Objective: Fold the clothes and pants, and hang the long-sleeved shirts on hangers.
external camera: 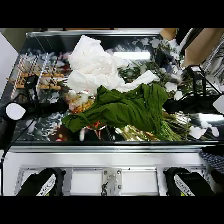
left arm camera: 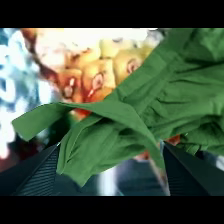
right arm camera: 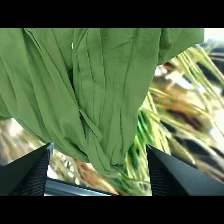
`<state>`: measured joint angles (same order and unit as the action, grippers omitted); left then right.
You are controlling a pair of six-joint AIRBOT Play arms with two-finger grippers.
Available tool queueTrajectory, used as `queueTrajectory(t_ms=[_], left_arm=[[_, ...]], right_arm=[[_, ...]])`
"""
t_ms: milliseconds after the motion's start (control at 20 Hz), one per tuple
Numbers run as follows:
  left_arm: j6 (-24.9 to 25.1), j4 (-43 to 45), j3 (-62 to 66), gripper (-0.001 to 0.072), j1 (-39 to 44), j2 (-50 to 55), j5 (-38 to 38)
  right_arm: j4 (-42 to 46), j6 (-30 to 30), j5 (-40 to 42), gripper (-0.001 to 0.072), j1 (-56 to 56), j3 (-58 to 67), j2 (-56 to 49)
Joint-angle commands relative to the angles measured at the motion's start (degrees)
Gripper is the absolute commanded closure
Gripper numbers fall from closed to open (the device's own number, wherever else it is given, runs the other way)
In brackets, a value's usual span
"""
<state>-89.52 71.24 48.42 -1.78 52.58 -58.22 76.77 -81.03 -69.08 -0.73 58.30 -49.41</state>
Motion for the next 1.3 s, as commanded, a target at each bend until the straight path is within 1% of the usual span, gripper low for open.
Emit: queueTrajectory(t_ms=[0,50,150,300,400,600,800,850,900,950,1000,1150,1250], left_arm=[[8.57,-10.6,3.82,0.0019,-0.98,10.8,0.39],[11.61,-15.54,5.66,0.002,-0.11,15.17,1.14],[14.99,-21.46,10.58,0.0031,3.3,23.58,4.04],[15.32,-21.77,18.93,0.0035,9.79,34.27,11.06],[15.32,-21.75,24.02,0.0035,13.05,39.67,13.7],[15.1,-21.62,33.31,0.0035,16.96,48.81,13.44],[11.43,-21.2,38.99,0.0037,17.68,54.16,7.32],[10.78,-21.2,39.32,0.013,17.68,54.4,6.47],[10.62,-21.22,39.34,0.0378,17.33,54.31,5.86],[10.6,-21.24,39.34,0.0557,16.87,54.18,5.35],[10.54,-21.29,39.36,0.0692,16.5,53.79,4.31],[9.62,-21.44,39.54,0.0692,14.8,48.98,3.3],[9.66,-21.44,43.8,0.0692,12.61,43.65,3.1]], right_arm=[[-0.28,-0.02,0.07,0.0089,-0.04,-0.11,0.68],[-0.46,-0.02,0.07,0.0089,-0.04,-0.11,0.68],[-0.52,-0.04,0.04,0.0089,-0.07,-0.11,0.68],[-0.52,-0.04,0.04,0.0089,-0.04,-0.11,0.68],[-0.5,-0.04,0.04,0.0089,-0.04,-0.11,0.68],[-0.5,-0.04,0.04,0.0089,-0.04,-0.11,0.68],[-1.16,-0.04,0.04,0.0089,-0.07,-0.11,0.68],[-1.14,-0.04,0.04,0.0088,-0.07,-0.11,0.7],[-1.14,-0.04,0.07,0.0089,-0.04,-0.11,0.68],[-1.14,-0.02,0.07,0.0089,-0.04,-0.11,0.68],[-1.14,-0.02,0.09,0.0089,-0.04,-0.11,0.7],[-1.09,-0.02,2.01,0.0089,-0.04,0.2,1.14],[-1.07,-0.02,7.23,0.0089,-0.04,2.69,2.14]])
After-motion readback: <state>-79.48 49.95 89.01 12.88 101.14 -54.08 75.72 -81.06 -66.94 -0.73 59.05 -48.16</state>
